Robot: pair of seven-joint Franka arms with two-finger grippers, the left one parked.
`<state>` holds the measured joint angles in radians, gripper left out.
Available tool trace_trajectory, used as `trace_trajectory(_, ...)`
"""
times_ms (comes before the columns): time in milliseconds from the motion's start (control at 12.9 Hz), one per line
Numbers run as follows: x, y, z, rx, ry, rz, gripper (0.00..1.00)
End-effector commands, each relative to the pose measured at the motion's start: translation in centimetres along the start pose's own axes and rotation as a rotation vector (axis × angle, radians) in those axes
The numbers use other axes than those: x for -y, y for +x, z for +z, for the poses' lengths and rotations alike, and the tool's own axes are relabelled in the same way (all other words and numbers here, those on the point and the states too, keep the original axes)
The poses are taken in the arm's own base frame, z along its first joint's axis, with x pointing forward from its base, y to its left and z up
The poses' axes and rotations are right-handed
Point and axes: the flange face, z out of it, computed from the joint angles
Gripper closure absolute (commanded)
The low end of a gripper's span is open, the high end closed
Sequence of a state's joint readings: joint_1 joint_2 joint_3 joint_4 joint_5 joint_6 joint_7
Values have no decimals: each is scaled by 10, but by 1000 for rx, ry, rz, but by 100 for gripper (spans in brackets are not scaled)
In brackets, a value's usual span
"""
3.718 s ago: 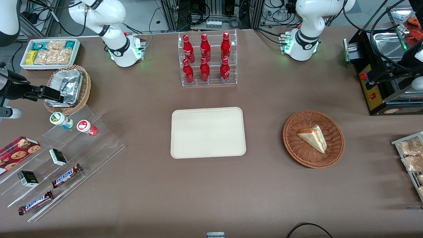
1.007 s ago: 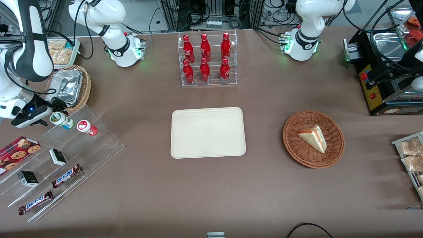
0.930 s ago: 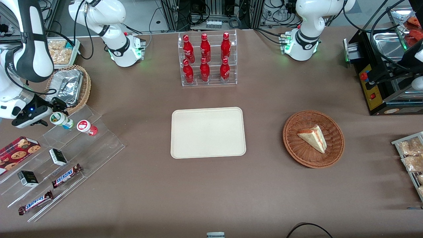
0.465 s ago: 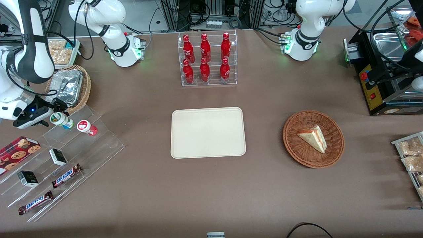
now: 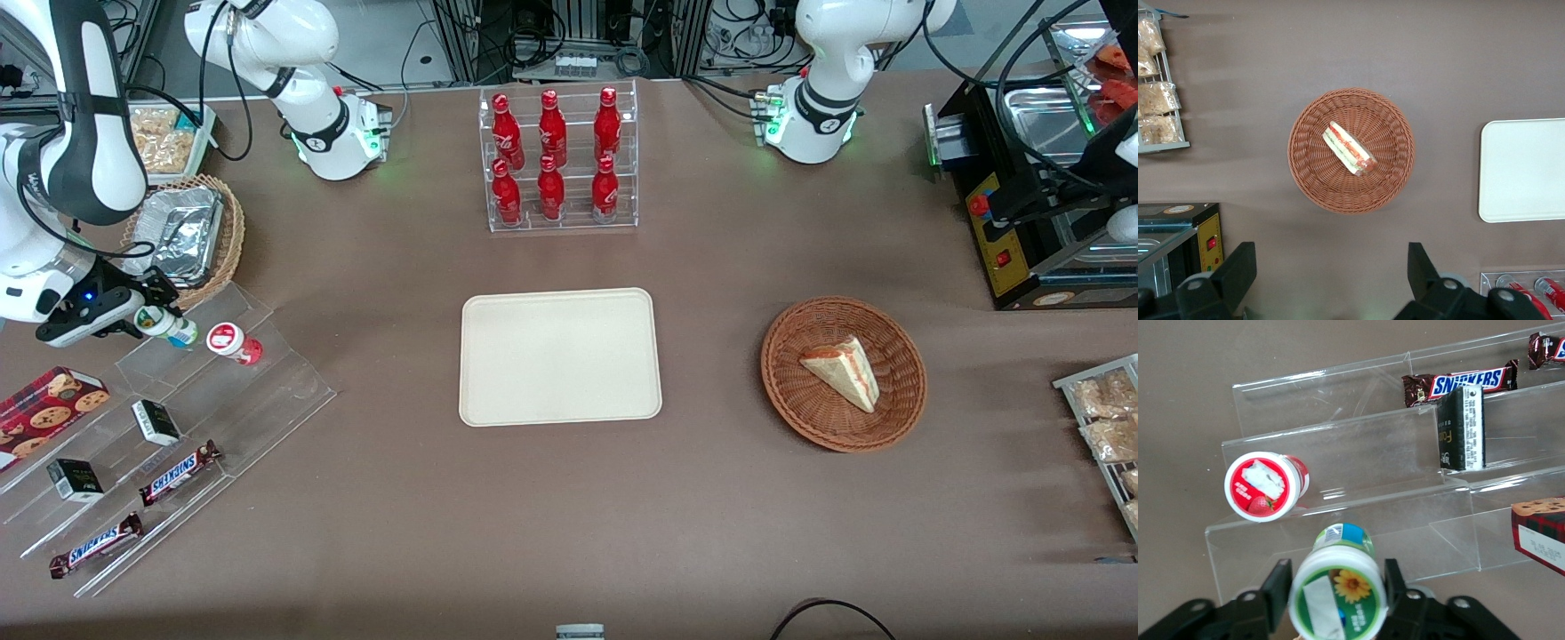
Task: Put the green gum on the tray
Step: 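Close the right gripper on the gum bottle and lift it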
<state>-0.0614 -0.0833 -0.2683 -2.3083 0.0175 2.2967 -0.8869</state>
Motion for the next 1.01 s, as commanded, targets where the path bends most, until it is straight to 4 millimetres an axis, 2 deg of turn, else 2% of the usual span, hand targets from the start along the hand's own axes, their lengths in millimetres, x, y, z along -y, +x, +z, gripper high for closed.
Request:
trace_trajectory(0, 0, 0, 4, -1, 4, -10, 93)
trace_trajectory(155, 0, 3, 1, 4, 10, -13, 100)
trace_trajectory(310, -1, 5, -5, 9, 18, -12, 100)
trace_trajectory(465, -4, 12, -22, 16, 32, -8, 100)
trace_trajectory(775, -2, 54, -68, 90, 98, 25, 100)
trace_trajectory(930, 13, 77, -87, 109, 109, 56, 100)
